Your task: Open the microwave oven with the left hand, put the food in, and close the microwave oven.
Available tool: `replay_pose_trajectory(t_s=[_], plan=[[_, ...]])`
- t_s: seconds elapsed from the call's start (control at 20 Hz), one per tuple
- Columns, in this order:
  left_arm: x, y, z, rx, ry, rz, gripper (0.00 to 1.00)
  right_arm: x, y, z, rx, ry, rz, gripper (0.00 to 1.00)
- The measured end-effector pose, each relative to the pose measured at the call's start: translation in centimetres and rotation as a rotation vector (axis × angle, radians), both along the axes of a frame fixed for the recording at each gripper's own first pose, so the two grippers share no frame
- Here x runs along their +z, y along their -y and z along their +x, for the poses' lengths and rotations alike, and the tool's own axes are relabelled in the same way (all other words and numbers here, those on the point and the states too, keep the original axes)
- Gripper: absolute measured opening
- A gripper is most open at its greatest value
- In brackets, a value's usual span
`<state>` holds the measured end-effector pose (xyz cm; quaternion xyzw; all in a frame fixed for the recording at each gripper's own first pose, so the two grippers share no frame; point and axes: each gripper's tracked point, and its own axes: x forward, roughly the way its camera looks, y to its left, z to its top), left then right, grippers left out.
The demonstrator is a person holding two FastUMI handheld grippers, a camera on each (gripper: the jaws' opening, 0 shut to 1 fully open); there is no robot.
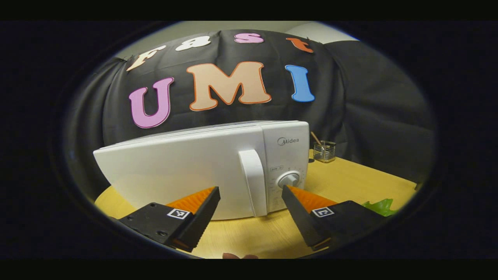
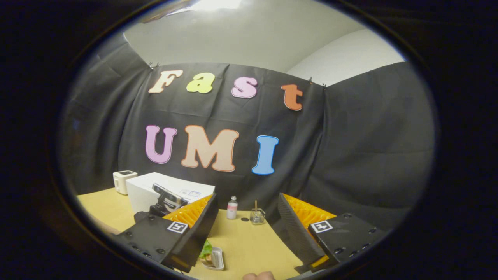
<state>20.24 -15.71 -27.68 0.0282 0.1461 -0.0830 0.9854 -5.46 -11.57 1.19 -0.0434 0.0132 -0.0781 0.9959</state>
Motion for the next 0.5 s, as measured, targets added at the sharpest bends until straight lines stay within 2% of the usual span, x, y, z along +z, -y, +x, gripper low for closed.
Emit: replay_pose_trajectory(t_s=[0.25, 0.4, 0.5], plan=[[-0.60, 0.67, 0.33, 0.006, -0.005, -0.013, 0.92, -0.61, 0.62, -0.36, -0.013, -0.016, 0.002, 0.96], [-0.91, 0.68, 0.59, 0.022, -0.010, -0.018, 0.75, -0.61, 0.85, -0.64, -0.014, -0.012, -0.008, 0.96], [-0.87, 0.70, 0.63, 0.031, -0.008, -0.031, 0.69, -0.88, 0.94, -0.76, -0.014, -0.020, -0.006, 0.96]])
